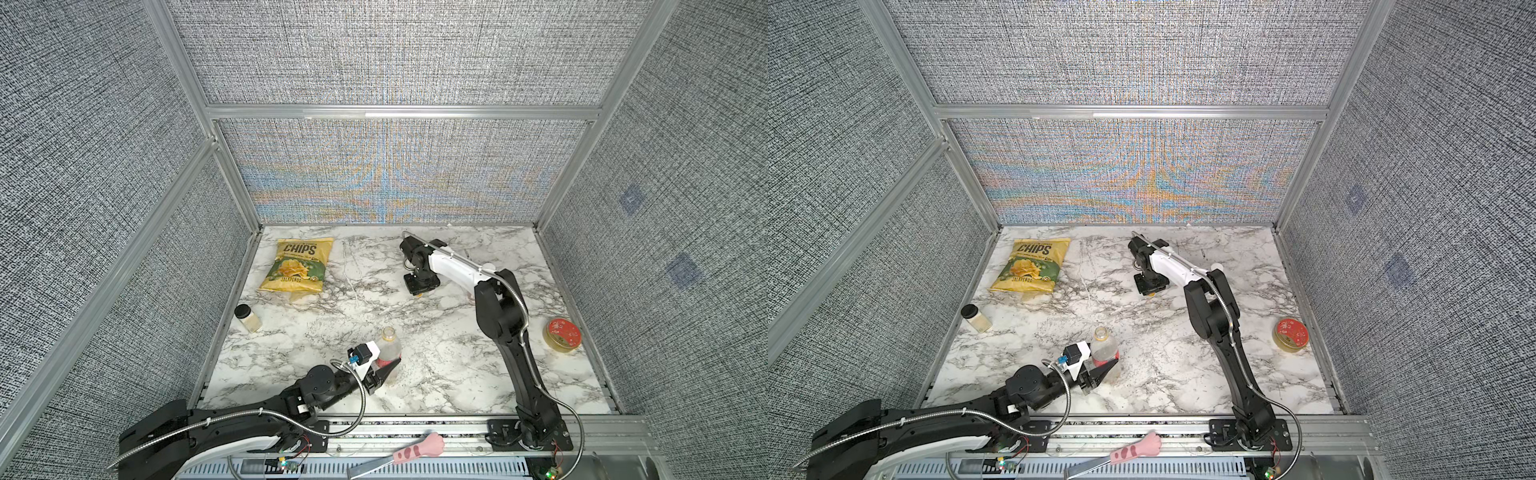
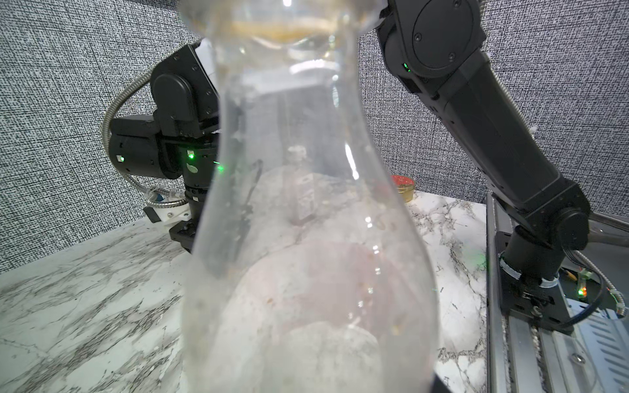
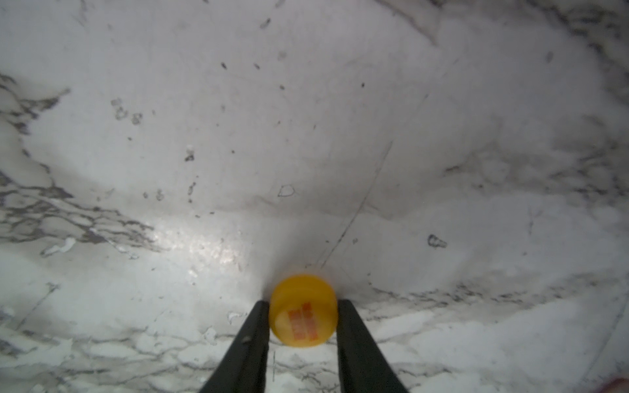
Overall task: Screw on the bottle caps
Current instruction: Pick up the bottle cap from the top-center of the table.
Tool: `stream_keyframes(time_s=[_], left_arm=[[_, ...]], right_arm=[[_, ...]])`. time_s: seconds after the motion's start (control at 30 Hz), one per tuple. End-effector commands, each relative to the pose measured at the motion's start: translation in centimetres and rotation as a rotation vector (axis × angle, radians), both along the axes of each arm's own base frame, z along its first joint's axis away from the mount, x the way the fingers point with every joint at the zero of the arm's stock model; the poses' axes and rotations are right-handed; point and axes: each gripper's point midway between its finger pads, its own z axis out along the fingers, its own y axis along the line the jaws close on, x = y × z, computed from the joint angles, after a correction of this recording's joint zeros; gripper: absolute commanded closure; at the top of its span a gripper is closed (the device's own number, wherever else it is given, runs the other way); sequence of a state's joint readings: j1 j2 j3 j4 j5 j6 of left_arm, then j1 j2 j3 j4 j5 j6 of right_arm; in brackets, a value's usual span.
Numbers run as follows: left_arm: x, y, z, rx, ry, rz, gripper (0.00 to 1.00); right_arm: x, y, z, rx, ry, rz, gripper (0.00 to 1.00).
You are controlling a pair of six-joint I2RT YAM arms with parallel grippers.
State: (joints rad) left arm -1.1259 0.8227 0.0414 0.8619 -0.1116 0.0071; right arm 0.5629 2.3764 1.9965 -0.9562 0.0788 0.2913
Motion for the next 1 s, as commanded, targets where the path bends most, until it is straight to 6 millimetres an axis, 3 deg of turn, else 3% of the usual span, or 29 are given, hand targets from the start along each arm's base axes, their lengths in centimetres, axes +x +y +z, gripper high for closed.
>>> stream_keyframes(time_s=[0.0,0.57,0.77,0.97], left_arm=[[-0.1,-0.1,1.4,-0.053,-0.018,-0.008,0.48],[-0.1,0.0,1.3,-0.05,-0.019,-0.002,0.48],[0.1,-0.1,1.1,-0.036,-0.033,0.006,0.48],[0.4,0.0,1.4,-0.048,-0.053,0.022,0.48]], right_arm=[[-0.1,-0.1,0.0,-0.006,0.004,-0.004,0.65],[-0.3,-0.3,0.0,-0.01,0.01,-0.005,0.69],[-0.6,0.0,3.0,0.012,-0.035,-0.002,0.7],[-2.3,0.1,6.8,0.037,-0.084,0.017,0.7]])
